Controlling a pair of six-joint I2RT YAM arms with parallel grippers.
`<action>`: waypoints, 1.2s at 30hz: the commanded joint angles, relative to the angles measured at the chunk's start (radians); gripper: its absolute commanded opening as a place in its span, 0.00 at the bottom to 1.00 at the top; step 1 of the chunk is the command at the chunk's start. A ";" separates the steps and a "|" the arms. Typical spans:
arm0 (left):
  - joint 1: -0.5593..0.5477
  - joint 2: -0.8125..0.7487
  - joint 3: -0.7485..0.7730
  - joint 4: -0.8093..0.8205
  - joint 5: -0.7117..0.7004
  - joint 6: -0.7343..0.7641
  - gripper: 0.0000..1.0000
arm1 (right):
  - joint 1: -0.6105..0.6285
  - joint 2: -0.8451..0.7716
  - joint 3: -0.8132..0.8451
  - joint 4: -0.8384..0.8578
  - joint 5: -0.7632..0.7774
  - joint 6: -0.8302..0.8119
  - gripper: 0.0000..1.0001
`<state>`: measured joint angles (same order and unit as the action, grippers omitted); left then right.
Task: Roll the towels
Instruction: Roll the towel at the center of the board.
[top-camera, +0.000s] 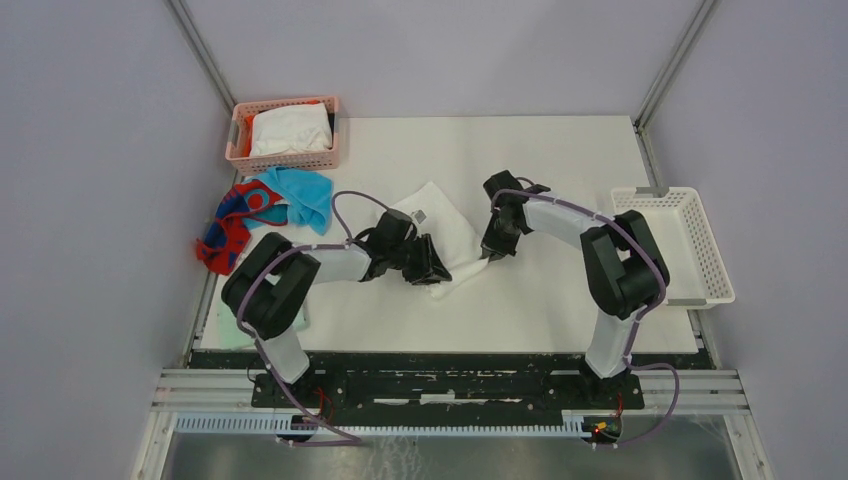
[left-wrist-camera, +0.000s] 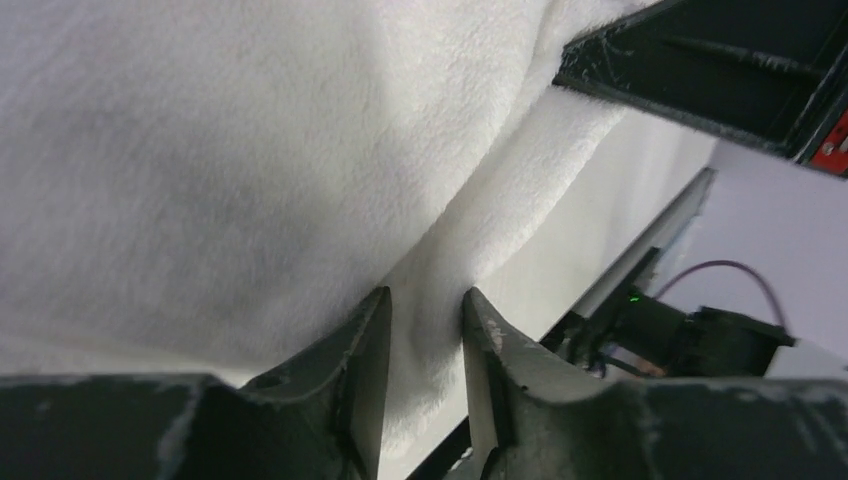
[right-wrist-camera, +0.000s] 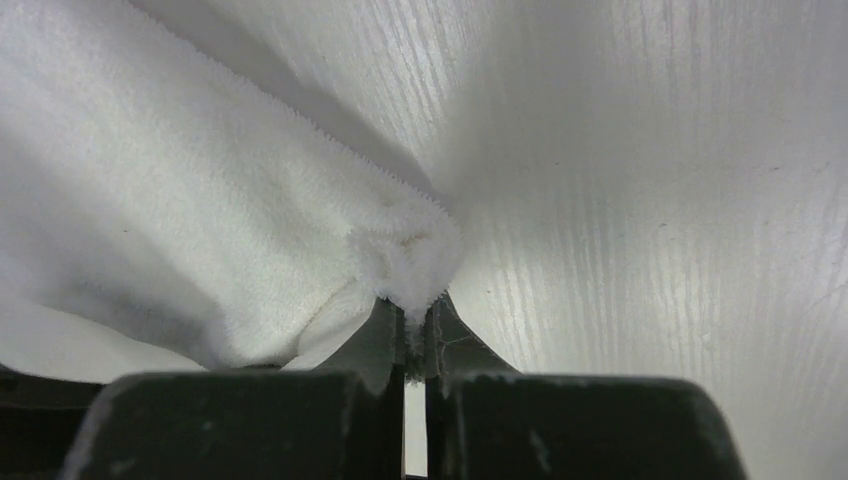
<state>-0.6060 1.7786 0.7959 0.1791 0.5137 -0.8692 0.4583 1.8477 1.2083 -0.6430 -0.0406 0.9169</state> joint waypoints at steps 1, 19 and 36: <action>-0.072 -0.129 0.049 -0.206 -0.261 0.200 0.42 | -0.008 0.033 0.068 -0.147 0.088 -0.046 0.00; -0.502 -0.027 0.308 -0.368 -0.954 0.621 0.58 | -0.010 0.058 0.131 -0.206 0.068 -0.076 0.02; -0.472 0.029 0.272 -0.283 -0.771 0.590 0.06 | -0.019 -0.001 0.076 -0.094 -0.014 -0.094 0.11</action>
<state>-1.1309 1.8526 1.0855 -0.1783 -0.4103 -0.2424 0.4484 1.8973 1.3045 -0.8093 -0.0135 0.8398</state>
